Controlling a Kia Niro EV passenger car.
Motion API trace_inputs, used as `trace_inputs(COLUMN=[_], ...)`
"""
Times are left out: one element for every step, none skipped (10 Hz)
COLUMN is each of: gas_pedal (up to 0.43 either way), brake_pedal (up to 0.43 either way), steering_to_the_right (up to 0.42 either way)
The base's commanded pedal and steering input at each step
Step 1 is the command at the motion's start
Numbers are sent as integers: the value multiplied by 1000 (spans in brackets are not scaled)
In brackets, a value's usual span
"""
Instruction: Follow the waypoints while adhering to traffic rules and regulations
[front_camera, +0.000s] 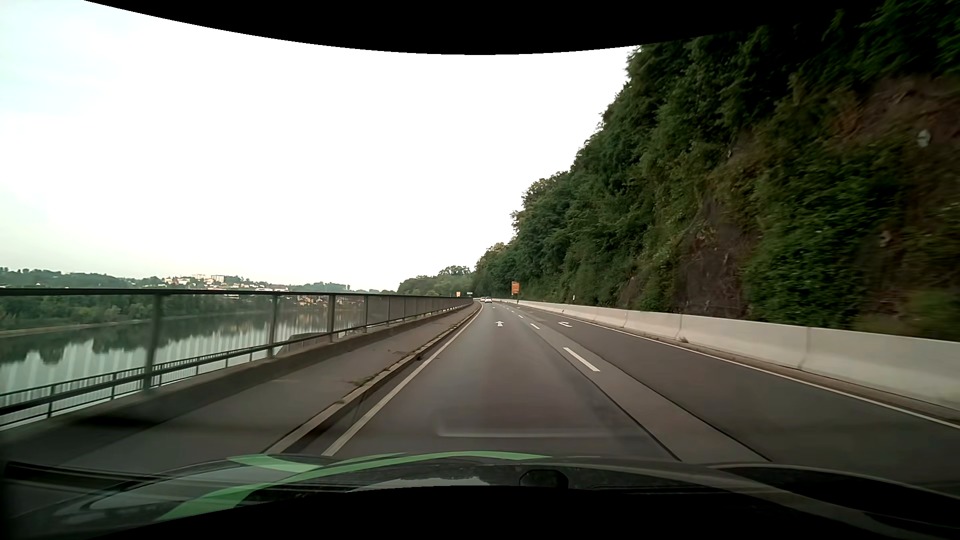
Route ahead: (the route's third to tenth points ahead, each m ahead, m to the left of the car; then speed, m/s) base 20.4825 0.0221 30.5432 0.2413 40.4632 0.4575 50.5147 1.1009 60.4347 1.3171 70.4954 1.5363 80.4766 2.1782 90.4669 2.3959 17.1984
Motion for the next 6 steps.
trace_inputs(gas_pedal=[169, 169, 169, 169, 169, 169], brake_pedal=[0, 0, 0, 0, 0, 0], steering_to_the_right=[-4, -4, -4, -4, -4, -4])
